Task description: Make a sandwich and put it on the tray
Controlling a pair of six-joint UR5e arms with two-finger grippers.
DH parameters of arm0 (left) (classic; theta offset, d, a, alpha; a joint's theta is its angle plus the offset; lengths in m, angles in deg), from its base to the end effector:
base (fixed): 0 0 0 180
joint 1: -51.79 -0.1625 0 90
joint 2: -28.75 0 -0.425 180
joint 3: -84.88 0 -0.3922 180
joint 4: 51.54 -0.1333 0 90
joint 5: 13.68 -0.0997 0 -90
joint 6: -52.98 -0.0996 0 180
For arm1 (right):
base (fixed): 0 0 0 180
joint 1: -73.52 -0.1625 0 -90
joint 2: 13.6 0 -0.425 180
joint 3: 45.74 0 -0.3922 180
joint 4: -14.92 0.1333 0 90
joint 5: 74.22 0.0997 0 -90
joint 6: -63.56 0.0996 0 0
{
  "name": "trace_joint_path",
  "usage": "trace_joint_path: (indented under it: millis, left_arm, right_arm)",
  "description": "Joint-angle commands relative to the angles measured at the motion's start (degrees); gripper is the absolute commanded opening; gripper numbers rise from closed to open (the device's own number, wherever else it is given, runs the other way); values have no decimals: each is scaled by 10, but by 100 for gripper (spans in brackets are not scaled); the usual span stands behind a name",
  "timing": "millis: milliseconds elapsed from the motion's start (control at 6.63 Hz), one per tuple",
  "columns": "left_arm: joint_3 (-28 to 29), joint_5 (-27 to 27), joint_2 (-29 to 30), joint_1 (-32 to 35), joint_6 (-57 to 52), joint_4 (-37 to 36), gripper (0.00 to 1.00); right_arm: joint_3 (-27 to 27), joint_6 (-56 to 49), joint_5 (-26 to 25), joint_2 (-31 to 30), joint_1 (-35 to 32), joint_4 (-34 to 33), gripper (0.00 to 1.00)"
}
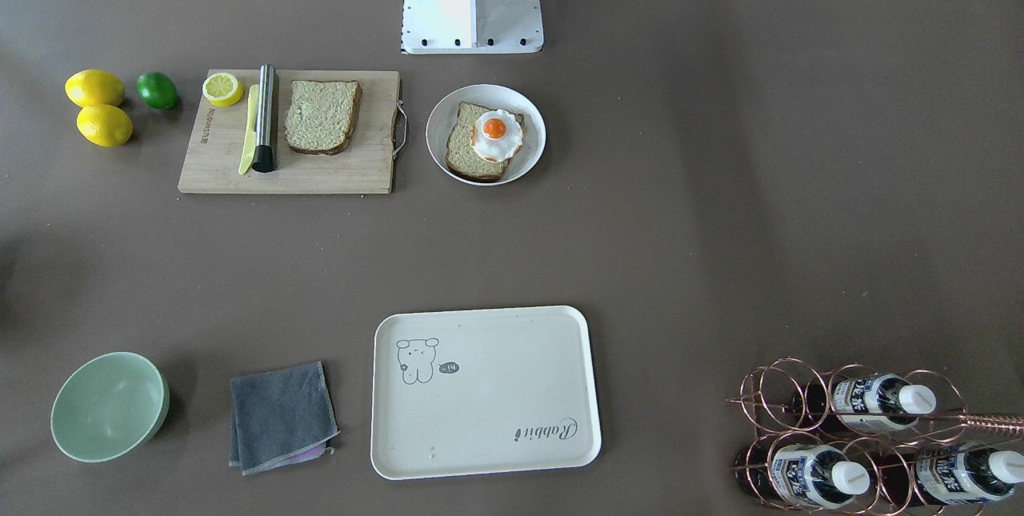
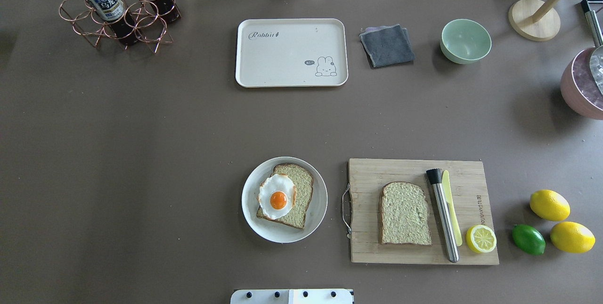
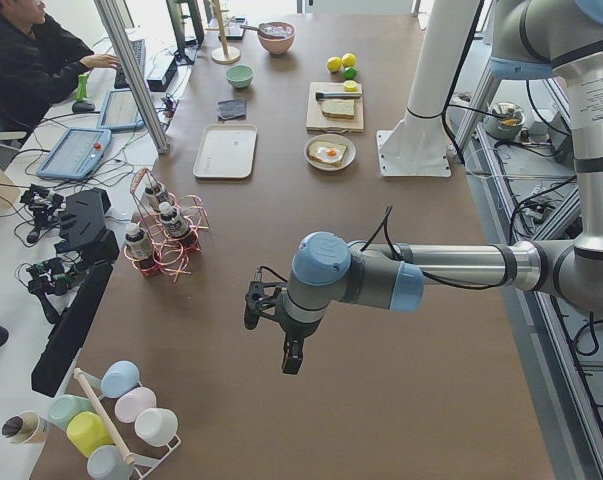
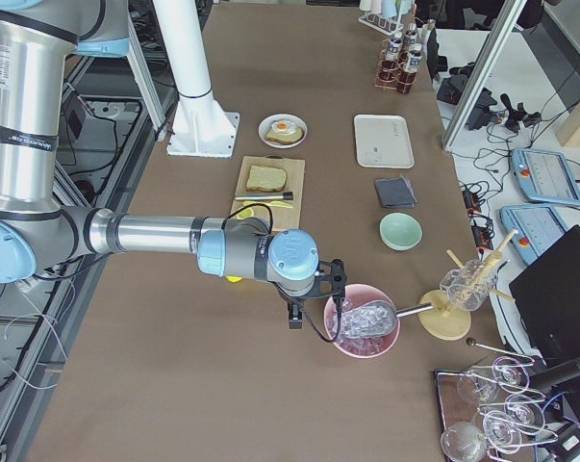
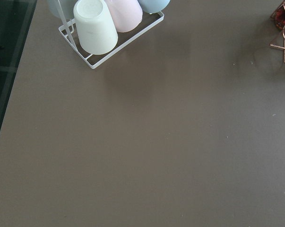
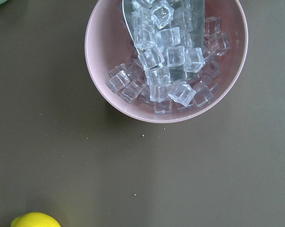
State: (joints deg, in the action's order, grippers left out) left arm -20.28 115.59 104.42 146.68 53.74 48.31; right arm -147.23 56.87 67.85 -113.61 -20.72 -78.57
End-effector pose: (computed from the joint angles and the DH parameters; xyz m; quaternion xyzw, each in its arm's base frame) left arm -0.1040 -0.3918 0.6259 0.0997 0.3312 -0.0150 0.9382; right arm 0.0853 -0.4105 0.6356 0.0261 -0.4384 -0.0115 0.8983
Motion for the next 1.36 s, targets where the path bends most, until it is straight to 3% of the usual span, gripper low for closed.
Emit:
trace_joint_path:
  millis: [0,452,754,1206]
  left_arm:
    - [2,-23,26,-88,4,0,98]
    - [-1,-16,47,-96,44,1,98]
    - [7,32,48,-92,49,2,98]
    - [39,27,53,-92,45,11,98]
  right_arm:
    - [-1,39,-30,5,-1,1,100]
    - [-6,102,-28,23,2,1,100]
    - [-17,110,-27,24,3,1,100]
    - [-17,109,-28,28,10,1,100]
